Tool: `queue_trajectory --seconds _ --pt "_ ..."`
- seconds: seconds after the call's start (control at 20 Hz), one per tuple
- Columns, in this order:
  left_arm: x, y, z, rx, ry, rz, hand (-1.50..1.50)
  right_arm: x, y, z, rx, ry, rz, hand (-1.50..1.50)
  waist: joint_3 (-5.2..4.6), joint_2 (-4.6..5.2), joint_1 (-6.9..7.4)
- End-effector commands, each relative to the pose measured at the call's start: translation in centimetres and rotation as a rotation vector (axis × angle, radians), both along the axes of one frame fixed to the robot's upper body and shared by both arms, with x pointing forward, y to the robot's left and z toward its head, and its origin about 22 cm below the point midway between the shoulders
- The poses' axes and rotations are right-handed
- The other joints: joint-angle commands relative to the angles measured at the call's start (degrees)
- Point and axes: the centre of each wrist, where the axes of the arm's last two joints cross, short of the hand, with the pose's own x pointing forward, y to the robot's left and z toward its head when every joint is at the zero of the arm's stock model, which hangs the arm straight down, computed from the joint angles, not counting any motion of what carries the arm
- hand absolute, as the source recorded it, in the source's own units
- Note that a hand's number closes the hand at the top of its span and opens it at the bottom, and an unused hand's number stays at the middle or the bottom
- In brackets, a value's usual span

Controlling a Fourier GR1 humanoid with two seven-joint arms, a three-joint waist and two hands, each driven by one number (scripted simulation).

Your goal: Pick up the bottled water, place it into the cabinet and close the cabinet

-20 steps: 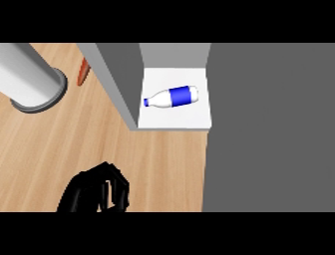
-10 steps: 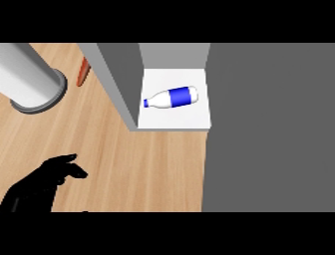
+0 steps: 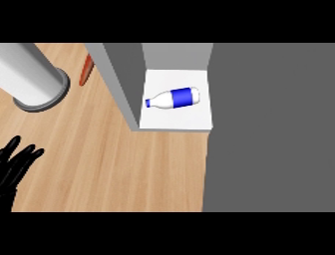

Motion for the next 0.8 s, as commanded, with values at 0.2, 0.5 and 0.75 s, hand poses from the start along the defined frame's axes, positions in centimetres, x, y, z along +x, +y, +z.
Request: queue_trajectory --seconds 0.2,0.5,0.75 --pt "-0.8 2.6 1.1 -0.006 0.013 0.008 -1.5 -0.7 4.3 6.2 -0.237 -0.215 0.154 1.5 -0.52 -0.59 0.6" --pt "-1.8 3.6 1.2 -0.014 0.046 0.001 -1.5 0.9 5.3 6.3 -0.268 -0.241 0.228 1.5 -0.64 -0.9 1.17" --pt "-2.2 5.2 1.8 0.01 0.045 0.025 -1.5 1.8 6.5 5.9 -0.206 -0.203 0.229 1.5 -0.61 -0.83 1.66"
